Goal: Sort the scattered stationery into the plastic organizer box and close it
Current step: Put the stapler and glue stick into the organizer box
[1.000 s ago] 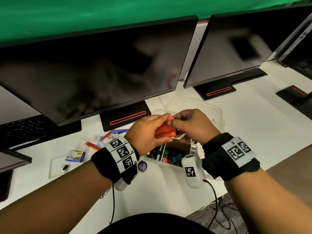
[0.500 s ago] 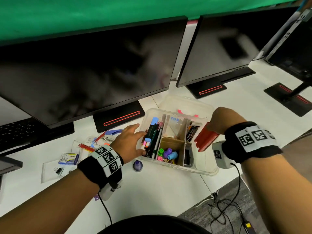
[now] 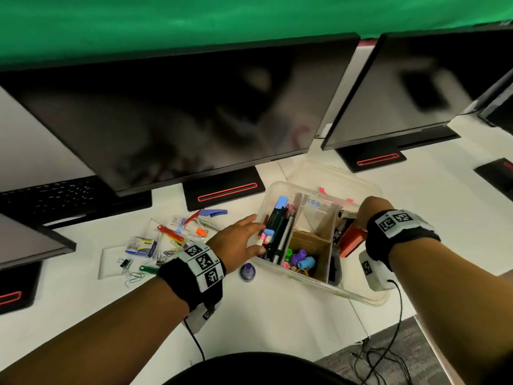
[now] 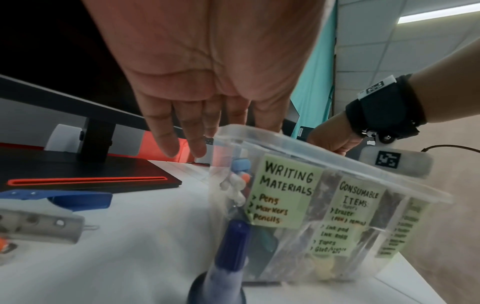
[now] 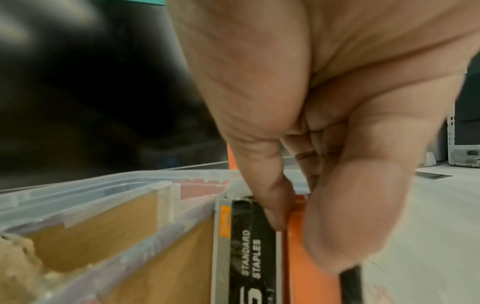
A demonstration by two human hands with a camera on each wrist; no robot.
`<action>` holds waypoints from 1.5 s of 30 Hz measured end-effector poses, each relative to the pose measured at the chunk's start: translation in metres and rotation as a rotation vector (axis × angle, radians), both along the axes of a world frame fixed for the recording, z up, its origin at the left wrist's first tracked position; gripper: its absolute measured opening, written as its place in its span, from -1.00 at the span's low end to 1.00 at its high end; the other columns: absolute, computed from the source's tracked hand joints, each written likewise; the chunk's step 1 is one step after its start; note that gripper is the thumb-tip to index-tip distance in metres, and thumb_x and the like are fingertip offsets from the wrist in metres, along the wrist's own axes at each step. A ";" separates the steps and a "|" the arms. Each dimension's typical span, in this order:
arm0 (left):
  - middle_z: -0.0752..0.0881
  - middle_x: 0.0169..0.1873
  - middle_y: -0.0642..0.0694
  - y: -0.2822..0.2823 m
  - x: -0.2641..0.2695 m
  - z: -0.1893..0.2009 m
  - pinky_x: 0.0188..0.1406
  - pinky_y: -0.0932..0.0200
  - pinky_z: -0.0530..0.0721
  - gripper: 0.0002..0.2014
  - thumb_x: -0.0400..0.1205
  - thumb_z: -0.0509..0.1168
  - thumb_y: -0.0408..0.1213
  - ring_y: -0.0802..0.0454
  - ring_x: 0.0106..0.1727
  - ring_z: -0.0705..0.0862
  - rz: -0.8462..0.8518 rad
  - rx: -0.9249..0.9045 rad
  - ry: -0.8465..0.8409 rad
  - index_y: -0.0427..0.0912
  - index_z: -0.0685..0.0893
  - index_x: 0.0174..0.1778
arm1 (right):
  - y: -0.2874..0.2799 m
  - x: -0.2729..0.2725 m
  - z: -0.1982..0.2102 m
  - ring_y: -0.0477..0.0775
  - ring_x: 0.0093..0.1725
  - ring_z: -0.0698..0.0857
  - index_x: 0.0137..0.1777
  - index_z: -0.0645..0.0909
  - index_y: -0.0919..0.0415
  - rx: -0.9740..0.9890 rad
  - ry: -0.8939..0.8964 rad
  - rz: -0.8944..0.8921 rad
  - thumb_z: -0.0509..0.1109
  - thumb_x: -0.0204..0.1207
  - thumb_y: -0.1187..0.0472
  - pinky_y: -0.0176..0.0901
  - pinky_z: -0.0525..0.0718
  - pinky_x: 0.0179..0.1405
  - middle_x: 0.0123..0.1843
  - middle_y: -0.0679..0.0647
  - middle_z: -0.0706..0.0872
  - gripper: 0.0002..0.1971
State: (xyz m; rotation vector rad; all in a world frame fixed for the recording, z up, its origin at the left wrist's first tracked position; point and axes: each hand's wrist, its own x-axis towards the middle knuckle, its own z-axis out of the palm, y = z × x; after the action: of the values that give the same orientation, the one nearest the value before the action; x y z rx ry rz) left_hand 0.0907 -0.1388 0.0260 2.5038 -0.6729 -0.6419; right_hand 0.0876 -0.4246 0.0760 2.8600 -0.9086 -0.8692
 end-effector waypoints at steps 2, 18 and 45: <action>0.19 0.63 0.06 0.007 -0.001 -0.002 0.48 0.14 0.34 -0.44 0.64 0.20 -0.01 0.05 0.58 0.30 0.001 -0.039 0.010 0.10 0.22 0.56 | 0.003 0.003 0.003 0.21 0.22 0.68 0.30 0.59 0.37 -0.009 0.006 0.014 0.47 0.46 0.19 -0.12 0.59 0.24 0.19 0.26 0.70 -0.56; 0.53 0.41 -0.10 0.120 0.013 -0.044 0.47 0.10 0.41 -0.68 0.64 0.19 -0.28 -0.06 0.43 0.48 0.280 0.228 0.024 -0.11 0.58 0.31 | 0.223 0.000 0.005 0.18 0.28 0.60 0.24 0.58 0.26 0.439 -0.213 0.649 0.26 0.57 0.13 -0.12 0.55 0.20 0.28 0.18 0.64 -0.69; 0.34 0.53 -0.07 0.257 -0.012 -0.090 0.53 0.01 0.36 -0.54 0.58 0.22 -0.32 -0.13 0.55 0.26 0.544 0.259 -0.042 -0.04 0.45 0.44 | 0.292 0.059 -0.122 0.32 0.45 0.34 0.51 0.28 0.11 0.283 -0.259 0.400 0.24 0.53 0.27 0.16 0.53 0.34 0.50 0.27 0.34 -0.46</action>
State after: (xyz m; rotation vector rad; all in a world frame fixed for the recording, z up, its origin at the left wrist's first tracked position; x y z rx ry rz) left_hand 0.0788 0.1182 -0.0635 2.7670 0.1008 -0.4928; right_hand 0.1464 -0.1329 -0.0463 3.2779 -0.2058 -0.6371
